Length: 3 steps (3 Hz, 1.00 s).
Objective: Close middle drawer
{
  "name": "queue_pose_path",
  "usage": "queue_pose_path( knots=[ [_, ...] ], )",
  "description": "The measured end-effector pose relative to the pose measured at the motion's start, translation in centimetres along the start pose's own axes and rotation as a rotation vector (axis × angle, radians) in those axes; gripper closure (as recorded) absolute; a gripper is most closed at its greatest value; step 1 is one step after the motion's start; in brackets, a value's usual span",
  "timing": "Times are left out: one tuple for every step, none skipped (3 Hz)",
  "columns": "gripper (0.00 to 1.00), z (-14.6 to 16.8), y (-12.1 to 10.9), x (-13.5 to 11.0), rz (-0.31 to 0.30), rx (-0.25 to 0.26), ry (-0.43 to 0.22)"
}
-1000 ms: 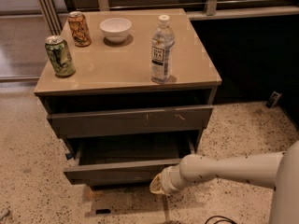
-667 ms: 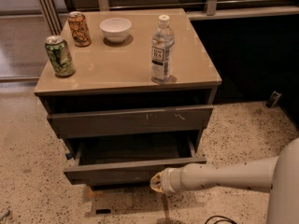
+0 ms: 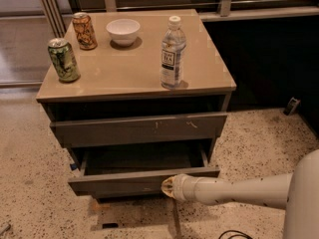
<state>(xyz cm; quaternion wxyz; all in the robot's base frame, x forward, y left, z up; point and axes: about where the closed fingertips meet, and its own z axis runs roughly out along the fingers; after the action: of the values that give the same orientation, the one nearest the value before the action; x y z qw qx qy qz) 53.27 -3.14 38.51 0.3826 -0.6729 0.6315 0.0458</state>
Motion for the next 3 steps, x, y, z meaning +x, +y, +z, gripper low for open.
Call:
queue_pose_path(
  knots=[
    [1.0,0.7,-1.9,0.3,-0.008,0.045,-0.005],
    [1.0,1.4,-3.5,0.4,-0.015,0.068,-0.005],
    [1.0,2.3,-4.9,0.7,-0.015,0.069,0.002]
  ],
)
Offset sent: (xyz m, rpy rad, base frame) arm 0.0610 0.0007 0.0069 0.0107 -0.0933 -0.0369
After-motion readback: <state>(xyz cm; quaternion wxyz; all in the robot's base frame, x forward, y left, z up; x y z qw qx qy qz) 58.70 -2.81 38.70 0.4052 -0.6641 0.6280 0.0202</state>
